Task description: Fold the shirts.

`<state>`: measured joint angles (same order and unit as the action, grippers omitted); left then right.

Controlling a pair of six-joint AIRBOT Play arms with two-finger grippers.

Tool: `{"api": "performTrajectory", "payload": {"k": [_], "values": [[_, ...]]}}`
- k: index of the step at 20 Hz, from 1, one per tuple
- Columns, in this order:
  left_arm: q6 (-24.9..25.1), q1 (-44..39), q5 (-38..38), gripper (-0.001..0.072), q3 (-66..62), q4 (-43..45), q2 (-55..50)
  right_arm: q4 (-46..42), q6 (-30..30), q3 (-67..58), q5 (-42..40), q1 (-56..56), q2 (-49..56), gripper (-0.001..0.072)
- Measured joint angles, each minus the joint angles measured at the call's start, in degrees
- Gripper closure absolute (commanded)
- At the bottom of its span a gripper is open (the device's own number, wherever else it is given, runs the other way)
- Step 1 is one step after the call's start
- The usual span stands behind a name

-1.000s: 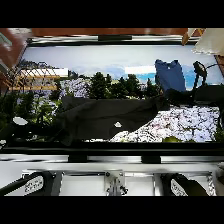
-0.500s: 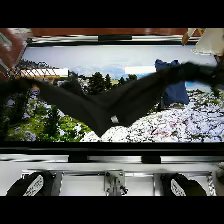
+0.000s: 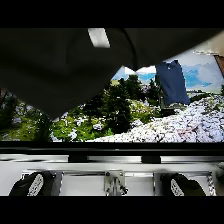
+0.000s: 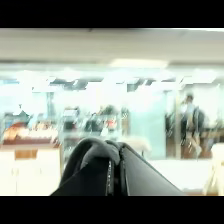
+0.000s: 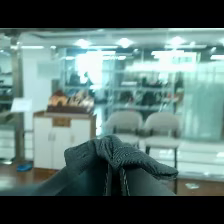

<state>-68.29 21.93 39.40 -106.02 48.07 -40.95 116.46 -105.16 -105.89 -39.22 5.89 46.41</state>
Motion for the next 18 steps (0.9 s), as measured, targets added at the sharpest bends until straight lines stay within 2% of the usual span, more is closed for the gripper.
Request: {"api": "performTrajectory", "payload": {"k": [5, 7, 10, 12, 14, 16, 18], "values": [[-6.12, 0.55, 19.19, 0.0665, 4.70, 7.58, -1.90, -3.32, 0.90, -1.73, 4.22, -0.02, 3.30, 0.0635], [-6.93, 0.11, 25.86, 0.0665, 11.13, 8.39, -2.23, -2.82, 2.78, -1.90, 7.58, -0.02, 7.56, 0.0635], [-7.61, -2.05, 31.08, 0.0665, 24.50, 7.34, -2.40, 2.34, 6.01, -2.01, 14.53, -0.02, 16.48, 0.0635], [-7.80, -4.96, 31.15, 0.0665, 35.43, 4.70, -2.47, 7.26, 9.57, -2.08, 18.51, -0.02, 23.78, 0.0635], [-7.91, -9.16, 28.00, 0.0665, 47.23, 1.86, -2.54, 11.02, 14.08, -2.03, 19.15, -0.28, 31.36, 0.0635], [-8.04, -13.64, 23.45, 0.0665, 57.86, -0.98, -2.78, 13.35, 17.66, -2.08, 15.74, -1.16, 38.60, 0.0635], [-8.04, -17.44, 18.64, 0.0666, 66.45, -4.33, -2.93, 14.29, 19.76, -2.03, 8.22, -2.43, 44.98, 0.0633]]}}
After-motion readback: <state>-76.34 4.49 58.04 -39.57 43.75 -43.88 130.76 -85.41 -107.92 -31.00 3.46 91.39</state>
